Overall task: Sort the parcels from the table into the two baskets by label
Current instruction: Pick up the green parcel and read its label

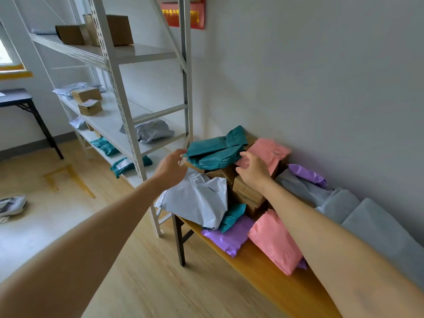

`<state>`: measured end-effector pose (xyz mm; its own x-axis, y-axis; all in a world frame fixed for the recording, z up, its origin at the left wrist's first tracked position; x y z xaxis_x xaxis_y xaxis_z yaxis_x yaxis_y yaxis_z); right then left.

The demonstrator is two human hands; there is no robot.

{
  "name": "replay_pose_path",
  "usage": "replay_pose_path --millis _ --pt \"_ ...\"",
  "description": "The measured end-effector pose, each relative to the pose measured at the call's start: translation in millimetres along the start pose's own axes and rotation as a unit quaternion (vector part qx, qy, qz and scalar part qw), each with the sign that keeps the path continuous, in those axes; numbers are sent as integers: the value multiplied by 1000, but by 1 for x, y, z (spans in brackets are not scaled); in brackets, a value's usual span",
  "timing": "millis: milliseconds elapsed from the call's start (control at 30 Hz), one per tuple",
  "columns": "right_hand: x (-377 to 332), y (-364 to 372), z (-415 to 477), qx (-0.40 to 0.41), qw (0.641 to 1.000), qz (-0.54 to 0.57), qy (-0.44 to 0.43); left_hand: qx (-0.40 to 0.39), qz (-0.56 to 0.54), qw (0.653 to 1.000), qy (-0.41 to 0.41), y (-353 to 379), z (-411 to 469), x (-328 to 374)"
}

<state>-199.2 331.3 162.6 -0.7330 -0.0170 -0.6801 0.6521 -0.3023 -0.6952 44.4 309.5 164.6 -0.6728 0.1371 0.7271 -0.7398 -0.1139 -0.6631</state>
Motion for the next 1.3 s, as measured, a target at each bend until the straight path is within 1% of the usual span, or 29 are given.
replay_pose_path --millis 133,400,533,667,800,900,967,1033,1067,1167,1300 --pt "3 27 52 7 1000 15 10 -18 18 1000 2 10 53 -9" --pt "4 83 128 -14 1000 10 16 -52 34 998 -14 34 135 -52" --pt "9 109 151 -27 999 -16 17 -68 40 996 -29 44 168 -81" --pt "15 136 172 -34 997 -69 30 -100 44 993 -38 67 199 -106" --pt "19 170 195 -52 992 -109 33 -145 68 987 -18 94 236 -129" --pt "22 191 216 -52 989 -127 54 -179 100 978 23 108 264 -142" --pt "23 200 228 -48 986 -149 64 -182 162 967 68 112 283 -148" --pt "24 209 237 -52 980 -183 67 -188 236 943 139 118 296 -150" --pt "25 212 241 -54 975 -202 69 -198 257 931 166 123 301 -152" --pt "29 223 250 -64 961 -260 76 -223 275 907 226 140 314 -155" --pt "39 241 259 -95 943 -303 96 -237 265 892 280 159 323 -157"
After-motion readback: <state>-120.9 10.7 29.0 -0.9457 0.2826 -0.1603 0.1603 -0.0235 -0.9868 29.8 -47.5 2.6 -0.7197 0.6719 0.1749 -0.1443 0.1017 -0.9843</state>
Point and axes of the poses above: each hand's wrist, its own z-axis towards the middle knuckle, its own y-axis out of the palm, x = y × z, the point moved 10 cm from there along z, towards the middle knuckle, and after that the axes turned 5 degrees about x, right-handed, at the moved point
